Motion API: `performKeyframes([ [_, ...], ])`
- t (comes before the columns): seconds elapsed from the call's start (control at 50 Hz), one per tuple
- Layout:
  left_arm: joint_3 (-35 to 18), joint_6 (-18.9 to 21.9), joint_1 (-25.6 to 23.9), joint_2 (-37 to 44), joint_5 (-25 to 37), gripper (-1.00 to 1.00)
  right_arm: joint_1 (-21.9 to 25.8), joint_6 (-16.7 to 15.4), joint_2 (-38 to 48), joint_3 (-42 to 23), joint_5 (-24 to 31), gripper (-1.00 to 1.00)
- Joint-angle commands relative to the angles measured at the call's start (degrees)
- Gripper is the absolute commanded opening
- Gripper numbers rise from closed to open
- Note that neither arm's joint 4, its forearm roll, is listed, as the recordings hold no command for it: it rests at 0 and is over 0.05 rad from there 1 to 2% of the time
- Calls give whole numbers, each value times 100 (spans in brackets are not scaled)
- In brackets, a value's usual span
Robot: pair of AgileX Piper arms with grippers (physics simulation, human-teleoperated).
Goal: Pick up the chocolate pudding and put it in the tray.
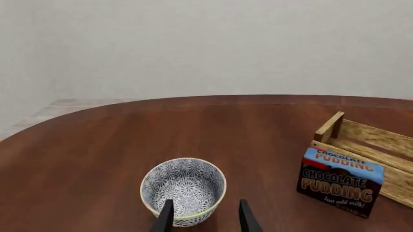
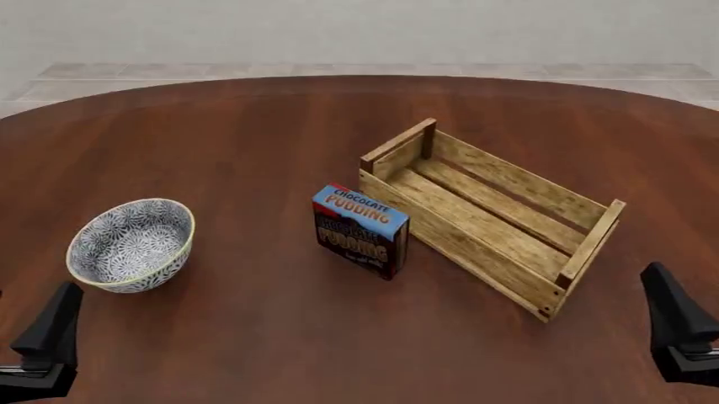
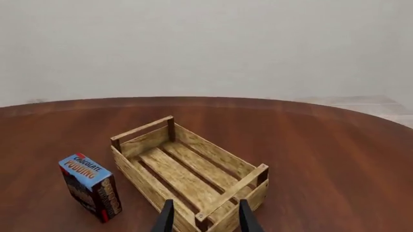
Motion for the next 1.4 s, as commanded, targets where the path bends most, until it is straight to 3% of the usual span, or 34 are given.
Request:
performKeyframes([
  [0.02, 0, 0, 0, 0, 0, 100, 295, 74, 753, -852, 178, 100],
  [0.18, 0, 0, 0, 0, 0, 100, 499, 136, 1278, -1568, 387, 100],
  [0.24, 0, 0, 0, 0, 0, 100, 491, 259, 2006, -1854, 443, 100],
  [0.3, 0, 0, 0, 0, 0, 100, 563, 89, 2043, -2061, 476, 100],
  [0.32, 0, 0, 0, 0, 0, 100, 642, -209, 2376, -2170, 478, 100],
  [0.4, 0, 0, 0, 0, 0, 100, 762, -696, 2890, -2424, 423, 100],
  [0.44, 0, 0, 0, 0, 0, 100, 855, -654, 3058, -2591, 419, 100],
  [0.48, 0, 0, 0, 0, 0, 100, 1020, -884, 3411, -2769, 439, 100],
  [0.52, 0, 0, 0, 0, 0, 100, 1150, -689, 3613, -2949, 497, 100],
  [0.54, 0, 0, 0, 0, 0, 100, 1098, -782, 3684, -3063, 518, 100],
  [0.58, 0, 0, 0, 0, 0, 100, 1477, -720, 3918, -3262, 541, 100],
  [0.6, 0, 0, 0, 0, 0, 100, 1477, -508, 3954, -3349, 566, 100],
  [0.62, 0, 0, 0, 0, 0, 100, 1508, -497, 4113, -3446, 625, 100],
  [0.7, 0, 0, 0, 0, 0, 100, 1832, -1105, 4118, -3622, 386, 100],
  [0.76, 0, 0, 0, 0, 0, 100, 1635, -1011, 4427, -3821, 480, 100],
  [0.78, 0, 0, 0, 0, 0, 100, 1647, -623, 4544, -3959, 581, 100],
  [0.8, 0, 0, 0, 0, 0, 100, 1692, -566, 4662, -4050, 632, 100],
  [0.96, 0, 0, 0, 0, 0, 100, 1812, -918, 5153, -4571, 650, 100],
  [0.98, 0, 0, 0, 0, 0, 100, 2019, -848, 5302, -4682, 727, 100],
  [1.2, 0, 0, 0, 0, 0, 100, 2265, -849, 6032, -5077, 730, 100],
  [1.22, 0, 0, 0, 0, 0, 100, 2367, -1004, 6162, -5107, 751, 100],
  [1.28, 0, 0, 0, 0, 0, 100, 2368, -1051, 6414, -5216, 793, 100],
  [1.3, 0, 0, 0, 0, 0, 100, 2371, -898, 6447, -5272, 803, 100],
  [1.38, 0, 0, 0, 0, 0, 100, 2761, -1079, 6650, -5393, 859, 100],
  [1.4, 0, 0, 0, 0, 0, 100, 2657, -1057, 6678, -5420, 827, 100],
])
